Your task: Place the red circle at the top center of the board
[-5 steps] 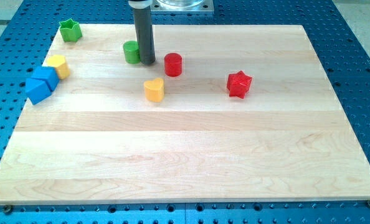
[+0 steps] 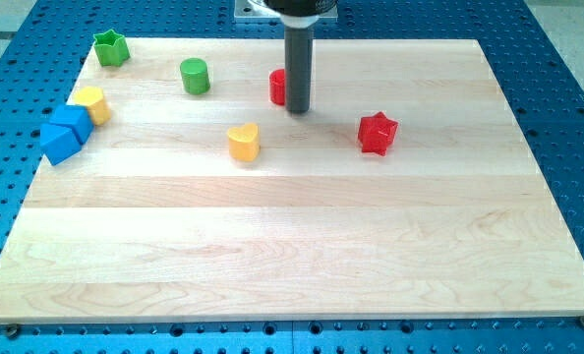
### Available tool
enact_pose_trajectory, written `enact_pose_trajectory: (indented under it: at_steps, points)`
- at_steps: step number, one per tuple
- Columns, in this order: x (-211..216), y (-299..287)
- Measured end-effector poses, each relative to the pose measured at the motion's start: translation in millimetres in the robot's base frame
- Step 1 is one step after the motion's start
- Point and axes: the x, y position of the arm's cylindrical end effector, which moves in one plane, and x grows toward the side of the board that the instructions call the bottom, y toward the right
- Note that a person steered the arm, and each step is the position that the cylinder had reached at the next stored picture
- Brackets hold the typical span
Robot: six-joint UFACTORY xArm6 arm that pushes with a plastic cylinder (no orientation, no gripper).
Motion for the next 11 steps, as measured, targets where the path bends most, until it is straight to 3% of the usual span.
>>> enact_pose_trajectory:
  at_steps: [1, 2, 3, 4, 5, 6, 8, 9, 11]
  points:
    - [-39, 10]
    - [23, 10]
    - [7, -20]
    - [-56, 13]
    - [-26, 11]
    - [0, -40]
    - [-43, -48]
    - [-66, -19]
    - [-63, -20]
